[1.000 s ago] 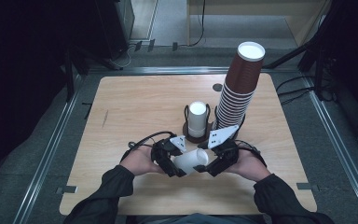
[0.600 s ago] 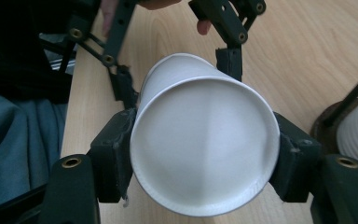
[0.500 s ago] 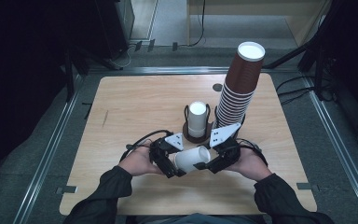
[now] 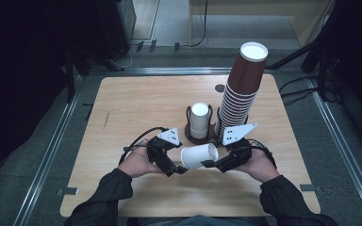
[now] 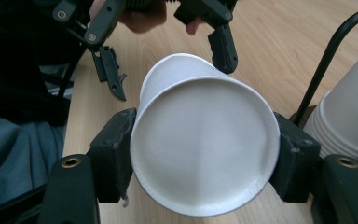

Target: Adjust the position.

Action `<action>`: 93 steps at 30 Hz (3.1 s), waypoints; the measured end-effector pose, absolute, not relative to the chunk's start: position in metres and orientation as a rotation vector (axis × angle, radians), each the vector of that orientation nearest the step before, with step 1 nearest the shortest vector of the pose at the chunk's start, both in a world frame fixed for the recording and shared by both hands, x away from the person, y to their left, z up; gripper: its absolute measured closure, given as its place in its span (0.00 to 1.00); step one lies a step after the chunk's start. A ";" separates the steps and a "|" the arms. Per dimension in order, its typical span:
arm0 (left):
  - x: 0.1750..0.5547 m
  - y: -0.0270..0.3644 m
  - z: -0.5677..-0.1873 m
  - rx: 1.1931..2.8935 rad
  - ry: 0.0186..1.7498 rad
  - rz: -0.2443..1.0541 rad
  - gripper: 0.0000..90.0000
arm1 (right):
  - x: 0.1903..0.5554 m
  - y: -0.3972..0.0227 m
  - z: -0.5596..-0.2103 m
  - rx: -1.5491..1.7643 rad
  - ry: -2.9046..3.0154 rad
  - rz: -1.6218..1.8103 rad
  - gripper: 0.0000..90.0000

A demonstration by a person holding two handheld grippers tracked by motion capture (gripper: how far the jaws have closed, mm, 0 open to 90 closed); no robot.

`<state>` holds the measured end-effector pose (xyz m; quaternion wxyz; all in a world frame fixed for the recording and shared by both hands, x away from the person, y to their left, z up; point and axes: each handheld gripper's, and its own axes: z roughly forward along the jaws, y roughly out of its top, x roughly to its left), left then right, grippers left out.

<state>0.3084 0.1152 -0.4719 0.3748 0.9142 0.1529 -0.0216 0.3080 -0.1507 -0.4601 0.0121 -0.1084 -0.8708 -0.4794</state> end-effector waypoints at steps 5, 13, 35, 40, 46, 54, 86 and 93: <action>0.308 0.114 -0.471 2.266 0.388 -0.053 0.02 | 0.308 -0.153 -0.457 -0.349 -2.621 -1.605 0.38; 0.306 0.110 -0.470 2.191 0.368 -0.099 0.02 | 0.306 -0.150 -0.454 -0.349 -2.507 -1.695 0.38; 0.305 0.119 -0.460 2.165 0.346 -0.122 0.28 | 0.306 -0.147 -0.453 -0.379 -2.490 -1.724 0.25; 0.308 0.127 -0.457 2.194 0.375 -0.098 0.28 | 0.307 -0.151 -0.452 -0.399 -2.559 -1.653 0.23; 0.309 0.130 -0.457 2.260 0.397 -0.080 0.28 | 0.307 -0.153 -0.456 -0.402 -2.679 -1.545 0.23; 0.312 0.125 -0.465 2.370 0.407 -0.071 0.27 | 0.306 -0.150 -0.463 -0.394 -2.763 -1.440 0.23; 0.306 0.086 -0.493 2.586 0.359 -0.140 0.26 | 0.296 -0.116 -0.487 -0.162 -2.934 -1.149 0.36; 0.306 0.087 -0.493 2.588 0.362 -0.138 0.26 | 0.298 -0.114 -0.490 -0.144 -2.934 -1.117 0.38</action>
